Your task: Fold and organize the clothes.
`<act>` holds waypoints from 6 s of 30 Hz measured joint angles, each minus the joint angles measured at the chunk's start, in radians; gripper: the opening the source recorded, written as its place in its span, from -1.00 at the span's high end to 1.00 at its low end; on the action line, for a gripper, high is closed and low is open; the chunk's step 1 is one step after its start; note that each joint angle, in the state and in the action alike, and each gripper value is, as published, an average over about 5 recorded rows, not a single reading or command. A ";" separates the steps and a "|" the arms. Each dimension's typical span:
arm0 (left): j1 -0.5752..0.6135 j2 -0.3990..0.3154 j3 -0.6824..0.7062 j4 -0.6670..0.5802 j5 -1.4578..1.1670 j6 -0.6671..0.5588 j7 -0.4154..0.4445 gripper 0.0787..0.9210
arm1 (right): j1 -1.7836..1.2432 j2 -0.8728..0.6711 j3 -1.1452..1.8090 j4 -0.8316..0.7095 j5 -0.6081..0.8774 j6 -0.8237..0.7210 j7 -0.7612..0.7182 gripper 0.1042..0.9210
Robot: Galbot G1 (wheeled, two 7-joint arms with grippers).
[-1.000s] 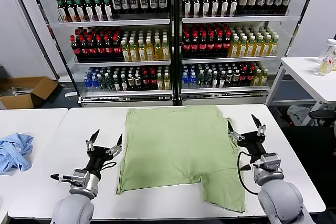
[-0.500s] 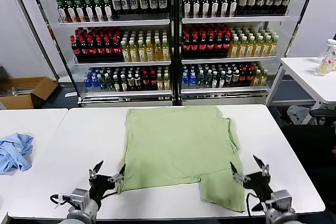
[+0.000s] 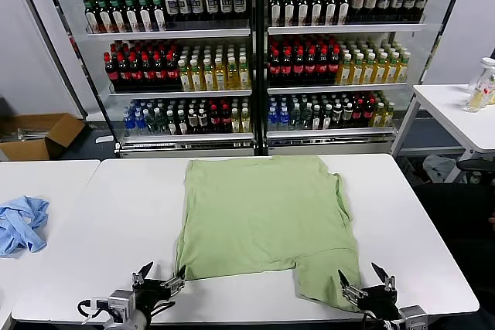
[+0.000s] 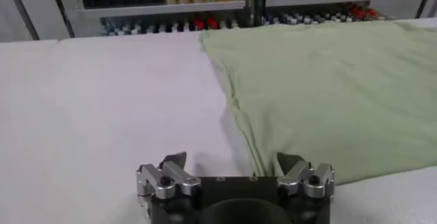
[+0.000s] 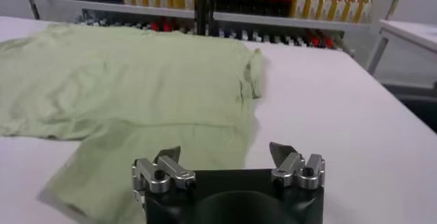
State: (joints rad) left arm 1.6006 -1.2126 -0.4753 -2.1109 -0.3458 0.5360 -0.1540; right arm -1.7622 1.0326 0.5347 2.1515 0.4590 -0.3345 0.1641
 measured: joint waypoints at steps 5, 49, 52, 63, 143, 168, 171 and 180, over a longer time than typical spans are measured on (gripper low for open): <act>0.000 -0.015 0.008 0.004 0.023 0.005 -0.015 -0.72 | -0.002 0.002 -0.008 -0.006 0.016 -0.007 0.009 -0.70; 0.129 0.022 -0.040 -0.087 -0.037 -0.045 0.012 0.98 | -0.164 -0.047 0.131 0.185 0.173 -0.056 -0.075 0.99; 0.178 0.045 -0.067 -0.125 -0.051 -0.039 0.007 0.98 | -0.212 -0.045 0.148 0.220 0.169 -0.063 -0.084 0.99; 0.336 0.087 -0.163 -0.259 -0.095 -0.008 -0.008 0.99 | -0.260 -0.055 0.173 0.306 0.178 -0.073 -0.070 0.99; -0.200 0.074 -0.012 0.167 -0.248 -0.057 0.034 -0.55 | 0.335 0.055 -0.110 -0.110 0.081 -0.183 0.061 -0.41; -0.174 0.075 -0.011 0.141 -0.226 0.009 0.023 0.98 | 0.276 0.039 -0.085 -0.065 0.126 -0.201 0.052 0.93; -0.137 0.085 -0.030 0.096 -0.237 0.020 0.025 0.98 | 0.238 0.025 -0.064 -0.014 0.135 -0.207 0.052 0.93; 0.033 0.104 -0.122 -0.051 -0.251 0.031 0.044 0.98 | 0.101 0.019 -0.020 0.110 0.130 -0.207 0.050 0.93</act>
State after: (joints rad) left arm 1.6331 -1.1082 -0.5969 -2.1622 -0.5964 0.5669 -0.1096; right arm -1.6607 1.0511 0.5151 2.2619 0.5890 -0.5414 0.2138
